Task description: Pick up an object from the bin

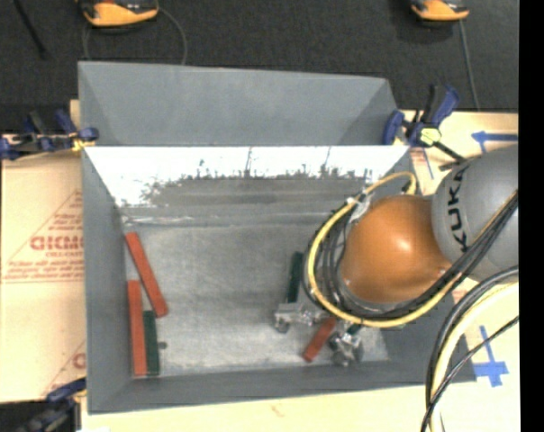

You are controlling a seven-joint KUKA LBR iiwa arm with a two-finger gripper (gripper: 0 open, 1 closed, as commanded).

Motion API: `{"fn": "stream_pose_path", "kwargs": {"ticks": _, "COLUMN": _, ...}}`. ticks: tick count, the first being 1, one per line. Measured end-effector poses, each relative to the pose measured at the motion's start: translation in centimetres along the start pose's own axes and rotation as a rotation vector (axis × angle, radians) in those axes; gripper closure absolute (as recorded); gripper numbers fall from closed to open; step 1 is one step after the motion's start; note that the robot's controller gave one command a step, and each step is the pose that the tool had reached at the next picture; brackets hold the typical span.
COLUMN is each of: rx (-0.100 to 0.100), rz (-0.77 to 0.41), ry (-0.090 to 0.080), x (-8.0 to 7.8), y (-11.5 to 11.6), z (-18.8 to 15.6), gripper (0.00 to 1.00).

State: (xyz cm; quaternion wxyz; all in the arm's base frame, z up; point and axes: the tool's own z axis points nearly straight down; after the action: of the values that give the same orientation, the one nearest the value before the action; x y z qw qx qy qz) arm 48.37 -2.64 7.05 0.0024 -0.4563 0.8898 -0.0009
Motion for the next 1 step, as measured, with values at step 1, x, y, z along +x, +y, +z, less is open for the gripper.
{"fn": "stream_pose_path", "kwargs": {"ticks": 1, "rx": -0.003, "rz": 0.005, "ry": 0.0, "x": -0.01, "y": 0.07, "z": 0.02, "gripper": 1.0}}
